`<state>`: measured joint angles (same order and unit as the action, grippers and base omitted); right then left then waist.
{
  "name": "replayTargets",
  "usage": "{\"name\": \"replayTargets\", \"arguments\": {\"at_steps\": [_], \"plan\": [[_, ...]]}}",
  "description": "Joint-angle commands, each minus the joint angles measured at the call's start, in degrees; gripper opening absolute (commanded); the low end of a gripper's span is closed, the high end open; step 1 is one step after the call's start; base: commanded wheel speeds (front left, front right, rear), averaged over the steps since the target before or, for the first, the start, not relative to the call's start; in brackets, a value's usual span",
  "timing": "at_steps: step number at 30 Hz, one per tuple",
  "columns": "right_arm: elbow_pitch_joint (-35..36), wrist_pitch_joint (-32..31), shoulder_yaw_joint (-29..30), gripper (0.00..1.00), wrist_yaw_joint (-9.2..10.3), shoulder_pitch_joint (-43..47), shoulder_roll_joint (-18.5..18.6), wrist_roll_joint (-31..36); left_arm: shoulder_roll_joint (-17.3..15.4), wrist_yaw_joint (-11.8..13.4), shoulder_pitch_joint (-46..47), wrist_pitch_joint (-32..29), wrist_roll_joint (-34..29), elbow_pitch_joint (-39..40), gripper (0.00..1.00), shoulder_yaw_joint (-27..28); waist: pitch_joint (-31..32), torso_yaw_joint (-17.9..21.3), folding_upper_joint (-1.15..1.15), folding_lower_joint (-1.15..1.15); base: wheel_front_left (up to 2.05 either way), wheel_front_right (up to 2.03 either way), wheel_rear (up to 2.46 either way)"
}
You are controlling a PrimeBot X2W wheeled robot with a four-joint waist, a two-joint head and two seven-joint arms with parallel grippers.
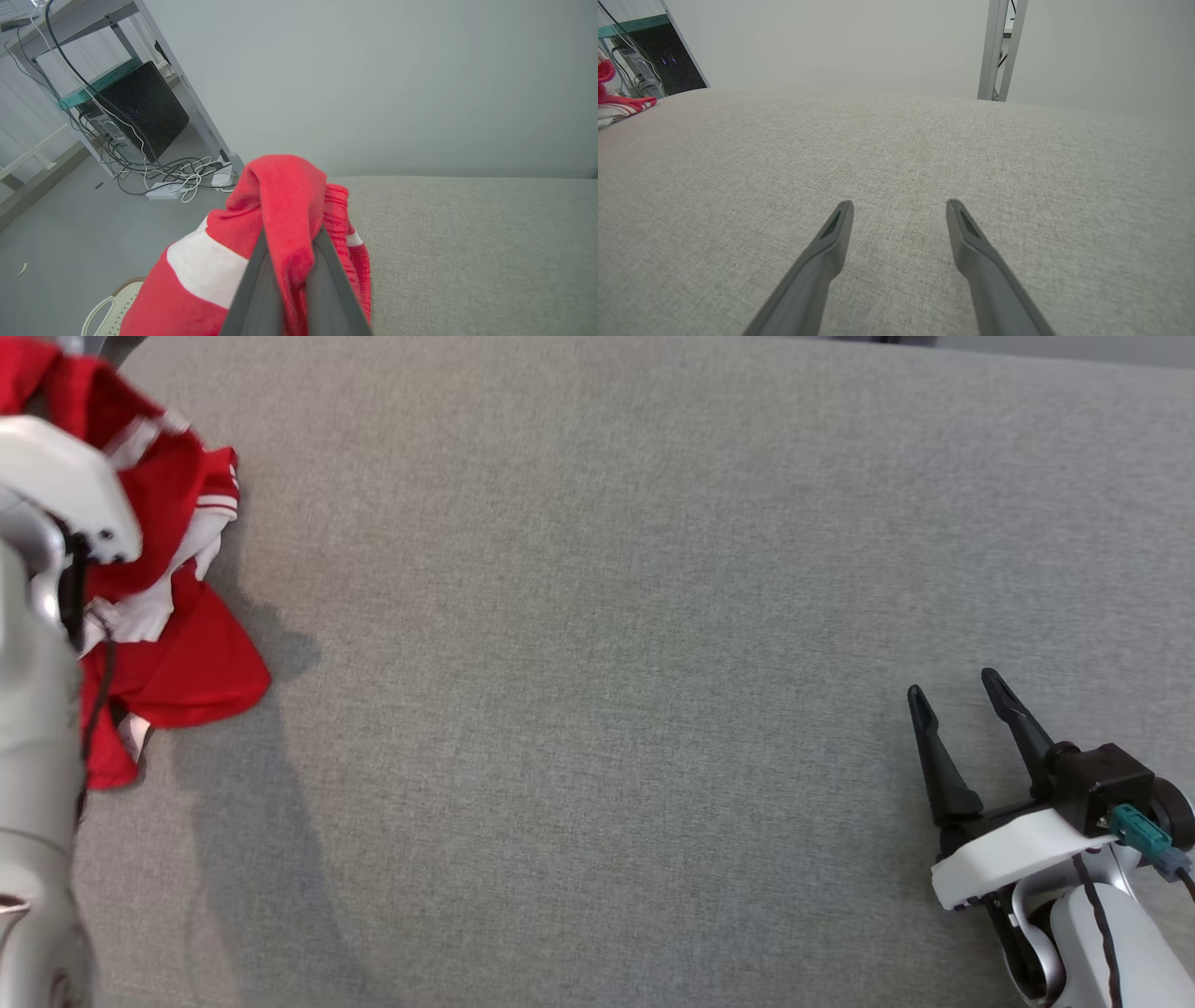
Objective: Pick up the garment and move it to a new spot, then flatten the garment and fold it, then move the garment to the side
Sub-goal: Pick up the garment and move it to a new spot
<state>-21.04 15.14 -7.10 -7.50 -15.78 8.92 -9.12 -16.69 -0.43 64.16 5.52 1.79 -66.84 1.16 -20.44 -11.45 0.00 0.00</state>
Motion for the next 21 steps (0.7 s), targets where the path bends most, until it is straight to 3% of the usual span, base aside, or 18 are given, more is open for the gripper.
{"name": "replayTargets", "arguments": {"at_steps": [1,9,15,21], "plan": [[0.05,0.01,0.31,1.0,0.02,0.37,-0.11,-0.36,1.15,-0.36,1.22,1.41,-0.18,0.72,0.0,-0.41,1.52,1.13,0.0,0.0,0.0,0.0,0.0],[-0.89,0.02,0.65,1.0,0.02,2.18,-2.41,-0.81,10.36,-3.53,-1.33,7.59,1.94,1.65,0.0,-2.66,6.19,6.54,0.0,0.0,0.0,0.0,0.0],[-1.14,0.02,0.01,1.0,0.02,3.66,-2.67,-0.92,13.43,-5.68,-6.09,9.29,5.25,3.2,0.0,-5.95,8.67,11.4,0.0,0.0,0.0,0.0,0.0],[-1.47,0.02,-0.75,1.0,0.02,5.5,-3.42,-1.61,13.74,-7.02,-17.06,9.09,20.89,11.98,0.0,-23.31,11.51,16.04,0.0,0.0,0.0,0.0,0.0]]}}
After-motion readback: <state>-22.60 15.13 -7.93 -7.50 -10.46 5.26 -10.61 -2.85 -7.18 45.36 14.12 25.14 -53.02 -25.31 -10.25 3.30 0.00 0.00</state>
